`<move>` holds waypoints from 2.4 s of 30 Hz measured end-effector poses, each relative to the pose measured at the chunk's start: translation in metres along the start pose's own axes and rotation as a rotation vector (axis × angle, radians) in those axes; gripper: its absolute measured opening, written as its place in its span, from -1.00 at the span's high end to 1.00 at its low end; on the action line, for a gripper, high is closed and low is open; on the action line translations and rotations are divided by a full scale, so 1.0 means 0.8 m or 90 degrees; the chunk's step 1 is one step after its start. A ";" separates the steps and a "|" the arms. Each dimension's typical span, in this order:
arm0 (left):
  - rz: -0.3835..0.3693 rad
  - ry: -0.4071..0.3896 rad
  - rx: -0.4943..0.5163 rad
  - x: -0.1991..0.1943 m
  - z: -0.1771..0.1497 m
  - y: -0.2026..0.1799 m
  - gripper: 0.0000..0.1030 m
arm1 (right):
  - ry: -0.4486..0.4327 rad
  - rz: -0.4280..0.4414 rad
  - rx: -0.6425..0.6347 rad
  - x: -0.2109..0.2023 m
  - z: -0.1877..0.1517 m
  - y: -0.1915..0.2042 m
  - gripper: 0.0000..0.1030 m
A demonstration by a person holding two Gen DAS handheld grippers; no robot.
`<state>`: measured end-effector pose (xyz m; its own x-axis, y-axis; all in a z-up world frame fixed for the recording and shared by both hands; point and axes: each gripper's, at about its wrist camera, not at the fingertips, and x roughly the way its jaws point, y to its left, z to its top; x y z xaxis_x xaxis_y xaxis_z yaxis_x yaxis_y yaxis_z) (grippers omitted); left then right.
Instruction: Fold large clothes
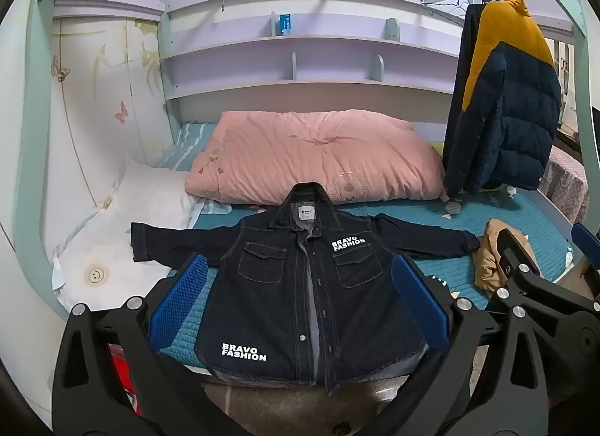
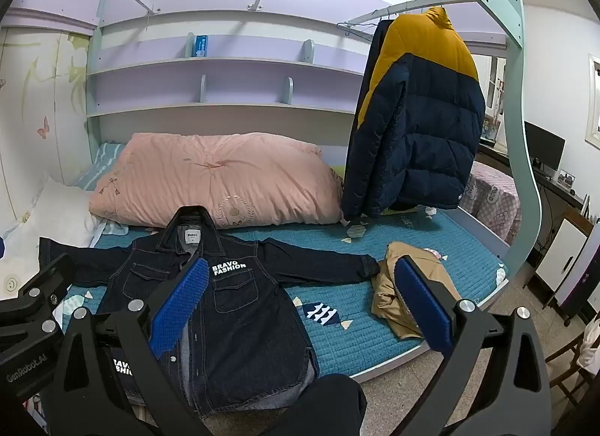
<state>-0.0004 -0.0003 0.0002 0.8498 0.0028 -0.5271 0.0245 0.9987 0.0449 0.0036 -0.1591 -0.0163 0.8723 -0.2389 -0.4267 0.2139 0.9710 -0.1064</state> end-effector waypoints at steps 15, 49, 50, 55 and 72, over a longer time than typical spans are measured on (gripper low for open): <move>0.001 0.000 0.000 0.000 0.000 0.000 -0.91 | 0.002 0.001 0.000 0.000 0.000 -0.001 -0.86; -0.003 -0.002 -0.005 0.000 0.000 0.000 -0.91 | -0.002 0.000 0.002 -0.004 -0.001 -0.005 -0.86; -0.002 -0.001 -0.005 0.000 0.000 0.000 -0.91 | -0.002 0.000 0.002 -0.004 -0.001 -0.005 -0.86; -0.002 -0.002 -0.005 -0.008 0.011 -0.011 -0.91 | -0.002 0.000 0.002 -0.004 0.000 -0.006 -0.86; -0.002 -0.003 -0.006 -0.007 0.010 -0.010 -0.91 | -0.004 0.002 0.003 -0.008 0.001 -0.008 -0.86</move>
<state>-0.0016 -0.0086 0.0097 0.8525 -0.0009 -0.5228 0.0225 0.9991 0.0350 -0.0035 -0.1641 -0.0123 0.8758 -0.2363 -0.4210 0.2137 0.9717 -0.1008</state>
